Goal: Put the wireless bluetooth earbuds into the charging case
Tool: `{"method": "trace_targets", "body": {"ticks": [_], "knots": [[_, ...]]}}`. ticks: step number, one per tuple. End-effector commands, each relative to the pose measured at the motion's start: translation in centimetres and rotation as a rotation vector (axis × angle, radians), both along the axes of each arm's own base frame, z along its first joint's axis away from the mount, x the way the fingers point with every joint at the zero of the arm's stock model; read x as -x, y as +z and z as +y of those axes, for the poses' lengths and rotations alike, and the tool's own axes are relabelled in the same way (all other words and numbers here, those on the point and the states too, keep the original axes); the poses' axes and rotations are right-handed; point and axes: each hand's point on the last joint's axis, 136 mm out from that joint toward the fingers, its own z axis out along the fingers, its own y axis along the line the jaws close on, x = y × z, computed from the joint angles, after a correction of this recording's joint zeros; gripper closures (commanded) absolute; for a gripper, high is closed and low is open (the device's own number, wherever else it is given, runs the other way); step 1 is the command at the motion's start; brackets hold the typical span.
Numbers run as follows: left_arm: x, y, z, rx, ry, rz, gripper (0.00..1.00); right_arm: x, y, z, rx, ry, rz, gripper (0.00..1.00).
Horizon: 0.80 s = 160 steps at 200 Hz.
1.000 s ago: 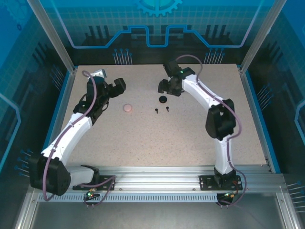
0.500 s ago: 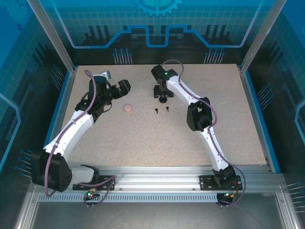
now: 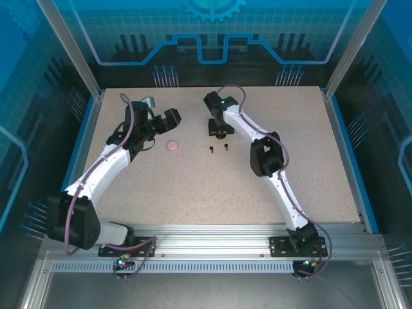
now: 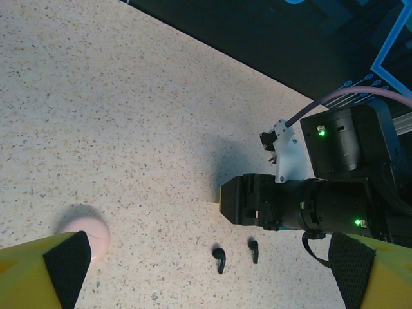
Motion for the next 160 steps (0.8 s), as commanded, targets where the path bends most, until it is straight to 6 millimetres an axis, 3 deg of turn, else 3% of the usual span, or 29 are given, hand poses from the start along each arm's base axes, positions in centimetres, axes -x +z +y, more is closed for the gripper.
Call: {"method": "trace_targets", "body": {"ticks": [1,35,60,119,144,160], "knots": [[-0.8,1.5,-0.2,0.053,0.011,-0.028,0.01,0.4,-1.7,-0.3,0.005,0.002,0.047,0.42],[-0.7,1.3,-0.4,0.095,0.013,-0.046,0.01,0.8,-1.9,-0.1,-0.019,-0.005,0.069,0.48],[-0.5,1.6,-1.0,0.099,-0.028,-0.044,0.01,0.7,-0.8,0.3,-0.052,-0.006,0.063,0.59],[-0.3,2.6,-1.5,0.124,-0.04,-0.064,0.01,0.1,6.6,0.3,-0.14,-0.021,-0.048,0.66],[0.3,2.9,-3.1,0.104,-0.073,-0.084,0.01,1.0,9.5,-0.1,-0.156,-0.016,-0.085,0.66],[0.8,3.0,-4.8,0.078,-0.108,-0.094,0.01,2.0,10.3,-0.6,-0.155,-0.015,-0.088,0.66]]}}
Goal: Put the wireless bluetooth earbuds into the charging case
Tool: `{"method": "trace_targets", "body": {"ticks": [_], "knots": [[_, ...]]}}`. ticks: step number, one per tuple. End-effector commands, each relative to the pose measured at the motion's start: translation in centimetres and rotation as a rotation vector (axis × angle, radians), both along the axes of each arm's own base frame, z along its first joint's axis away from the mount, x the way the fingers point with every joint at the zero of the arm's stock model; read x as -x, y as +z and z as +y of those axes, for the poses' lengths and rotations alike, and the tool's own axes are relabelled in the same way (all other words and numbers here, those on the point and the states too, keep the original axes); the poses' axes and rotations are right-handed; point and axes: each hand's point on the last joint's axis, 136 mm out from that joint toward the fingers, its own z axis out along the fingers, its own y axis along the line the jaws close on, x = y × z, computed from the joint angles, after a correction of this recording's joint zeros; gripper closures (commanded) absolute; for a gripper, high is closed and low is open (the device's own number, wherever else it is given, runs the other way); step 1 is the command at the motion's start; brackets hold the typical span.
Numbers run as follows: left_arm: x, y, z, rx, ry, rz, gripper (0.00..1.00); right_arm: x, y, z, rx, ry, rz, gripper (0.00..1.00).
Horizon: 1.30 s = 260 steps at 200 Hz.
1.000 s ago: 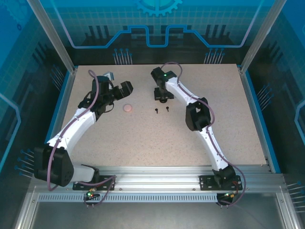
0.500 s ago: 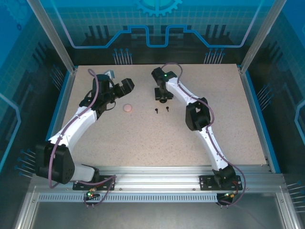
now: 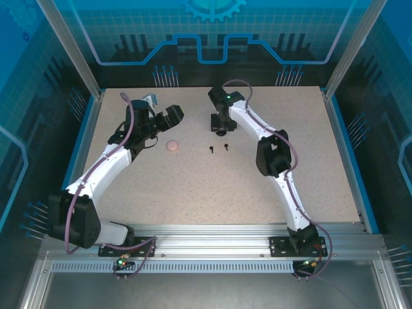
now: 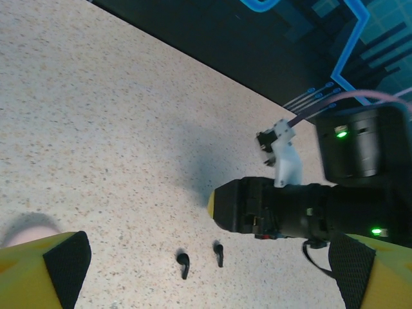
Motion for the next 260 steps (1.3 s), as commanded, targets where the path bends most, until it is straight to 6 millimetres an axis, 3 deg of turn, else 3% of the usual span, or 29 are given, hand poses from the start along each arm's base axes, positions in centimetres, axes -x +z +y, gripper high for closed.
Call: {"method": "trace_targets", "body": {"ticks": [1,25,69,119,155,218,260], "knots": [[1.0,1.5,-2.5,-0.013,-0.062,-0.055,0.01,0.8,5.8,-0.3,-0.058,-0.007,-0.086,0.66],[1.4,1.3,-4.5,-0.053,-0.1,-0.046,0.01,3.0,7.9,-0.8,-0.08,-0.011,-0.119,0.66],[1.6,0.7,-6.8,-0.114,-0.135,-0.037,0.01,8.8,8.0,-1.9,-0.094,-0.02,-0.13,0.66],[2.0,-1.4,-7.8,-0.13,-0.14,0.006,0.01,16.1,3.6,-3.8,-0.053,-0.078,-0.069,0.65],[2.6,-3.3,-8.2,-0.105,-0.14,0.043,0.01,19.7,-0.4,-4.4,-0.016,-0.139,0.0,0.65],[4.1,-6.3,-8.4,-0.068,-0.14,0.106,0.01,21.3,-4.7,-5.2,0.104,-0.17,0.08,0.65],[4.6,-6.3,-8.0,-0.022,-0.106,0.107,0.01,21.4,-6.0,-4.9,0.125,-0.167,0.115,0.62]]}}
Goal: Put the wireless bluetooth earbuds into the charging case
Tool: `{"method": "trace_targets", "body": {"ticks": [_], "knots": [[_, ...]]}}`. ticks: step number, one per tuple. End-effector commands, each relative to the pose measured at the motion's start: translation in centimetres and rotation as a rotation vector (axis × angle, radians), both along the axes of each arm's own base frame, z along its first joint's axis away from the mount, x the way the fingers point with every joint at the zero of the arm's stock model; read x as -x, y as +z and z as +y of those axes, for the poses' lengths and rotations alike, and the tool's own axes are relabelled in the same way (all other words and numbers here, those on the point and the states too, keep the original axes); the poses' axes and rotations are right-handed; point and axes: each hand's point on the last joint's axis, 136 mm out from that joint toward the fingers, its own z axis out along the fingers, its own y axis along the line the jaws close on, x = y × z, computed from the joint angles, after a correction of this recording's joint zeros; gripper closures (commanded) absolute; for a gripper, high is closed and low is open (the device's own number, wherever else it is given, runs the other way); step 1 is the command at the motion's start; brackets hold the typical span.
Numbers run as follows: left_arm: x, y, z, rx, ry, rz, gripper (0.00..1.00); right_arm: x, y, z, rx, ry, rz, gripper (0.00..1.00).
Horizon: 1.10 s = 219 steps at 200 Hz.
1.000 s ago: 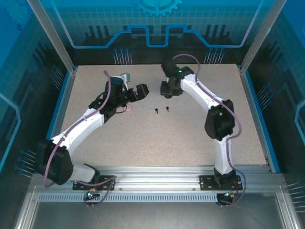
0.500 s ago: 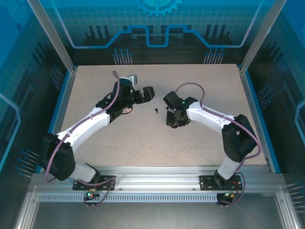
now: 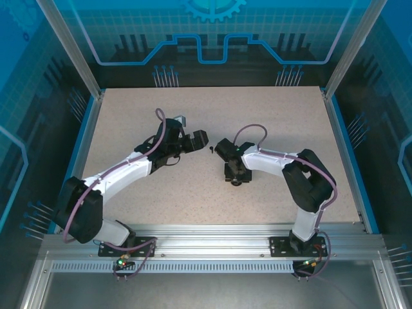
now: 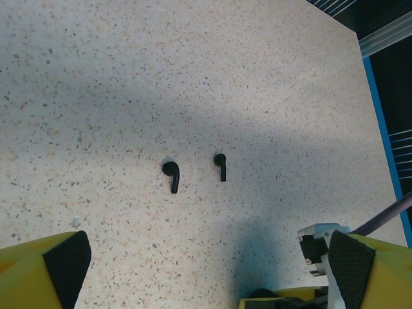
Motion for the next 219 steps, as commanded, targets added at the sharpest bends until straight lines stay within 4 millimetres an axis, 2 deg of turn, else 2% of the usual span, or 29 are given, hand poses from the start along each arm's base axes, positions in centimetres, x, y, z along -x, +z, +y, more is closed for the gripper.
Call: {"method": "trace_targets", "body": {"ticks": [1,66,95,110,135,178,219], "knots": [[0.1,1.5,-0.1,0.065,0.025,-0.042,0.01,-0.1,-0.4,0.4,0.018,-0.012,0.002,0.62],[0.4,2.0,-0.4,0.074,-0.001,-0.064,0.01,0.0,-1.2,0.6,0.032,-0.007,0.032,0.57],[0.4,2.3,-0.2,0.068,-0.001,-0.088,0.01,-0.1,-0.9,0.8,-0.004,-0.015,0.034,0.64],[0.5,2.5,-0.1,0.074,-0.003,-0.113,0.01,-0.6,0.3,1.2,-0.049,-0.025,0.01,0.66],[0.8,2.2,-0.3,0.101,-0.023,-0.146,0.01,-2.1,3.8,1.9,-0.154,-0.056,-0.046,0.66],[1.6,1.4,-1.7,0.208,-0.09,-0.203,0.01,-6.6,9.6,1.7,-0.342,-0.171,-0.15,0.65],[2.0,2.0,-2.6,0.292,-0.121,-0.288,0.01,-10.4,12.3,1.8,-0.508,-0.304,-0.177,0.65]]}}
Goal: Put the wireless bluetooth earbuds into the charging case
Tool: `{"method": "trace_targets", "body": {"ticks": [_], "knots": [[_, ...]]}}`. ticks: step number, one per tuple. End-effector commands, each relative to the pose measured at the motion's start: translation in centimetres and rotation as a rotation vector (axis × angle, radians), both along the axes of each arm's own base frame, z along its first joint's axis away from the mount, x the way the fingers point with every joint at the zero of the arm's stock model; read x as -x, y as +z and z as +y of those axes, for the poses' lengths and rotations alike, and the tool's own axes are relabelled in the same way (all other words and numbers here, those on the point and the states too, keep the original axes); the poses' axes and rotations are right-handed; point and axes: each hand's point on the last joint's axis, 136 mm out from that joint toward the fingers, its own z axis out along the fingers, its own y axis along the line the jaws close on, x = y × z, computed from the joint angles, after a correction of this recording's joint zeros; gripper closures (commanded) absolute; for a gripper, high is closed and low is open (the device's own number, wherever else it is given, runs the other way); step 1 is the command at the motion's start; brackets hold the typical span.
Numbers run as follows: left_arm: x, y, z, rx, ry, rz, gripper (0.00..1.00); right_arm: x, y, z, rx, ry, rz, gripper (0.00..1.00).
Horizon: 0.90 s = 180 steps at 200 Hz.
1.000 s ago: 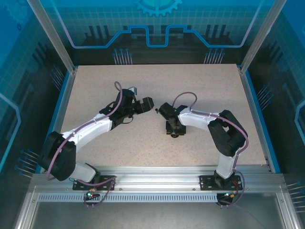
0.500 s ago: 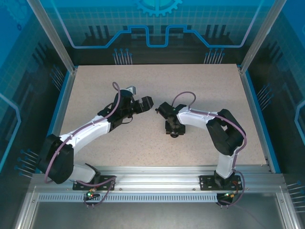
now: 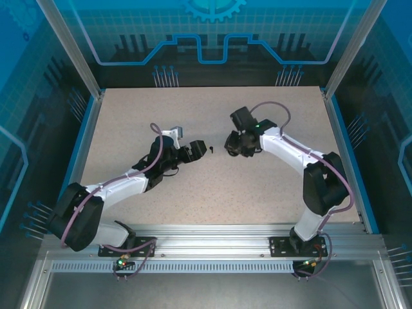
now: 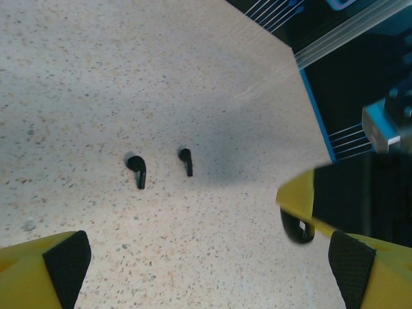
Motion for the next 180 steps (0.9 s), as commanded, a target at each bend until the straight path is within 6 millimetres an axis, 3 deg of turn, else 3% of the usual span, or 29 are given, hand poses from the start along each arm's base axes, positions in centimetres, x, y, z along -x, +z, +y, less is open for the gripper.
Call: {"method": "trace_targets", "body": {"ticks": [1,35,65,134,180], "knots": [[0.0,3.0,-1.8,0.116,-0.057,-0.131,0.01,-1.6,1.8,0.9,-0.145,-0.071,0.004,0.65],[0.4,3.4,-3.9,0.161,-0.138,-0.191,0.01,-3.4,1.9,2.0,-0.314,-0.169,0.037,0.65],[-0.1,2.4,-5.1,0.168,-0.137,-0.203,0.02,-4.1,2.1,3.4,-0.404,-0.221,0.056,0.65],[-1.6,1.1,-7.1,0.193,-0.131,-0.191,0.27,-3.0,2.5,4.8,-0.402,-0.22,0.053,0.64],[-2.8,1.2,-7.8,0.2,-0.119,-0.194,0.34,-2.3,2.3,5.6,-0.401,-0.2,0.058,0.65]]}}
